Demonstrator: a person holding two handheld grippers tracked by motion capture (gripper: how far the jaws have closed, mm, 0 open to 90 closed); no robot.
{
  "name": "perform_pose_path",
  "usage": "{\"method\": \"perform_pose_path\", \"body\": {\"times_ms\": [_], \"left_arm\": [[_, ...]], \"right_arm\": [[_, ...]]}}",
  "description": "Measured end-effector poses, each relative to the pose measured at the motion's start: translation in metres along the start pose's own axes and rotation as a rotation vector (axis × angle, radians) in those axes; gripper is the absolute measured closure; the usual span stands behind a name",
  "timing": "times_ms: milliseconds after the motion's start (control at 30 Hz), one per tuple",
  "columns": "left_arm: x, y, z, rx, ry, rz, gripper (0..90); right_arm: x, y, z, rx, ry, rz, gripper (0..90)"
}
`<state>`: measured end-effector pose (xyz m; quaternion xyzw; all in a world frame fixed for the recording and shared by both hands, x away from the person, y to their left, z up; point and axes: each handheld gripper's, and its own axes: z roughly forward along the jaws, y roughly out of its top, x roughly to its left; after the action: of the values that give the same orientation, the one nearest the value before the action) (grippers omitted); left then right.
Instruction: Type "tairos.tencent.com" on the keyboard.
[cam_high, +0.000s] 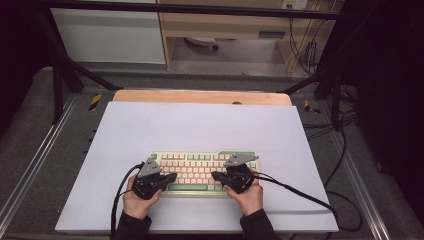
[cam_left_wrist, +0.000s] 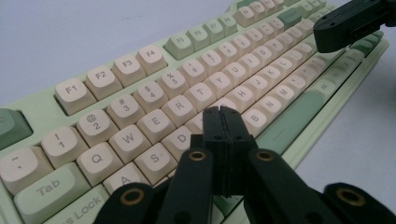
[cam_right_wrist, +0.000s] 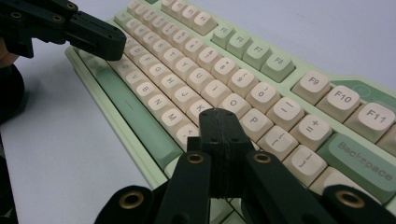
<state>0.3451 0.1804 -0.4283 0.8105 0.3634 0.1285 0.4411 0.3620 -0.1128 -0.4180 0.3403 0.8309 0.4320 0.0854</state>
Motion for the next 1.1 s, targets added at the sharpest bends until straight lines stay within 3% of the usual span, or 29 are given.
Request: {"method": "perform_pose_path", "body": {"times_ms": [167, 433, 867, 1100], "left_arm": [[0.002, 0.002, -0.004, -0.008, 0.001, -0.004, 90.0], [0.006, 0.006, -0.016, -0.038, 0.017, -0.006, 90.0], [0.012, 0.006, -0.021, -0.043, 0.017, -0.019, 90.0], [0.013, 0.005, -0.022, -0.043, 0.014, -0.018, 90.0]], "right_arm": [[-0.002, 0.002, 0.003, -0.019, 0.004, 0.026, 90.0], [0.0, 0.013, 0.014, -0.027, -0.011, 0.026, 90.0], [-0.002, 0.021, 0.036, -0.005, -0.031, 0.036, 90.0], [-0.003, 0.02, 0.036, 0.014, -0.057, 0.022, 90.0]]}}
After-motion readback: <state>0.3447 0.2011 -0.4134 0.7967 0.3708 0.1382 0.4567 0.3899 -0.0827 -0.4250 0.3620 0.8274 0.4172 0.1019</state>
